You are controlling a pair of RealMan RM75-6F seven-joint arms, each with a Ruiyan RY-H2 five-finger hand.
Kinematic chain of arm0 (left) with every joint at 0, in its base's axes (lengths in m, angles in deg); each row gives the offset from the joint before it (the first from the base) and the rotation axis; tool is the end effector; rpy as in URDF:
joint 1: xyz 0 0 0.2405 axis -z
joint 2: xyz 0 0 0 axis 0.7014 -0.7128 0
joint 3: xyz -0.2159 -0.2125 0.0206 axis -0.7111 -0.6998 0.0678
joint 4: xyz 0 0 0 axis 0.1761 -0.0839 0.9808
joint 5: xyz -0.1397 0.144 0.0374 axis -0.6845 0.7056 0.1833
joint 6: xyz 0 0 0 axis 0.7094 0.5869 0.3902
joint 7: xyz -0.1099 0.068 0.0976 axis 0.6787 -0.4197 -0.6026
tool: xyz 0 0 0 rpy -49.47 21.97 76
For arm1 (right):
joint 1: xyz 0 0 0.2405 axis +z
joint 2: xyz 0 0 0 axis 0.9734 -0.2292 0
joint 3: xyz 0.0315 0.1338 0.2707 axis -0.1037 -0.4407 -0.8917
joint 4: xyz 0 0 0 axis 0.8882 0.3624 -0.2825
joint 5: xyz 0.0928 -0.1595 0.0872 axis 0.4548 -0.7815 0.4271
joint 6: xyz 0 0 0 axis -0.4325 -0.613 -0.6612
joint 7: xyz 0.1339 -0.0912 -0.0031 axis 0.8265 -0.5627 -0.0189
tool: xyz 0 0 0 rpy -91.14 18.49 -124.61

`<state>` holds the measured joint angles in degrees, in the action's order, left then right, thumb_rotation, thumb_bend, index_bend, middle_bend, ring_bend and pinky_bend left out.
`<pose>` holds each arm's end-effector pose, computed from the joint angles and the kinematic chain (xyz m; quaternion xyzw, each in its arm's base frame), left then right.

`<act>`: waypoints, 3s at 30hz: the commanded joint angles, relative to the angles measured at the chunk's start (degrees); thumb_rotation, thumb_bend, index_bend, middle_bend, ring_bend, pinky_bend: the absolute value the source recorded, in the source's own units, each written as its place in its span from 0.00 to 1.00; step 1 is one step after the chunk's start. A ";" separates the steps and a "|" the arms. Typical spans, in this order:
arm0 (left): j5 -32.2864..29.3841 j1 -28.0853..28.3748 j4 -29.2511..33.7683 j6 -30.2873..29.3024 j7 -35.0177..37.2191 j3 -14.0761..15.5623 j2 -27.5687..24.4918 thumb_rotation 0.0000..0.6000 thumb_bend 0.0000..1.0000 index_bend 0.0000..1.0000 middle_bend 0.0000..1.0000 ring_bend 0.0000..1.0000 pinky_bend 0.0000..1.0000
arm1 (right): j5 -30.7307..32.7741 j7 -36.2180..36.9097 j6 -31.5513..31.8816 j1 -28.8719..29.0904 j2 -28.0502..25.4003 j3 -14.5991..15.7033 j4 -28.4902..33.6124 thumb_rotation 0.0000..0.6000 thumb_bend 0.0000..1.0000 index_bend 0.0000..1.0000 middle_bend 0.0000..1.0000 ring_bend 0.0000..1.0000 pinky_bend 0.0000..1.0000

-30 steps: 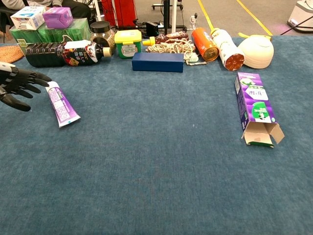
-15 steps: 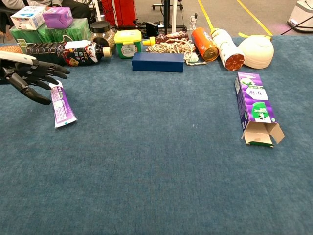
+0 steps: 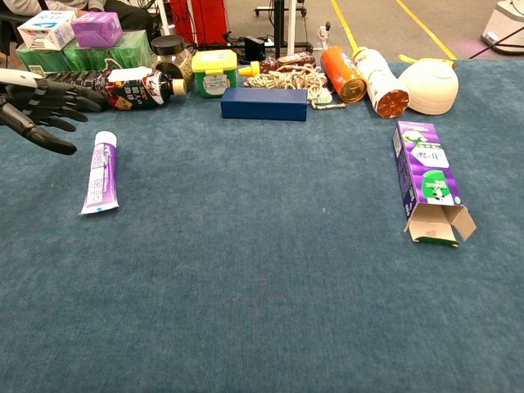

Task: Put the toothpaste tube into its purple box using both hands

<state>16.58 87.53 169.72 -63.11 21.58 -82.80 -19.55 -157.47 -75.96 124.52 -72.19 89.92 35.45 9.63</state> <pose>-0.2754 0.4038 0.0929 -0.5679 -0.6935 -0.3481 0.2743 -0.3243 -0.1994 0.1909 0.6347 -0.3053 0.3884 0.5942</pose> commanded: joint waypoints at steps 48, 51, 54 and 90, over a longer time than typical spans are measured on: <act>2.28 5.17 0.81 -0.45 -1.83 -1.31 11.16 1.00 0.02 0.00 0.00 0.00 0.04 | 1.15 0.76 -0.93 0.50 -0.26 -0.18 0.03 1.00 0.00 0.03 0.00 0.00 0.01; 1.65 4.87 2.15 -0.94 -3.26 -1.44 10.33 1.00 0.02 0.00 0.00 0.00 0.04 | 1.18 0.84 -0.96 0.48 -0.31 -0.14 0.03 1.00 0.00 0.03 0.00 0.00 0.01; -0.64 3.30 3.04 -3.24 -6.24 -1.91 8.87 1.00 0.02 0.00 0.00 0.00 0.04 | 1.20 0.92 -1.00 0.48 -0.32 -0.12 0.02 1.00 0.00 0.03 0.00 0.00 0.01; -42.10 -0.28 -0.76 -24.95 -70.79 -3.02 22.15 1.00 0.16 0.17 0.00 0.00 0.12 | 0.74 3.22 -1.61 0.80 -1.16 0.28 0.51 1.00 0.00 0.03 0.00 0.00 0.01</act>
<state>-26.01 87.32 169.39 -87.53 -48.94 -85.37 2.01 -156.72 -72.74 122.92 -71.39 88.77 35.73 10.15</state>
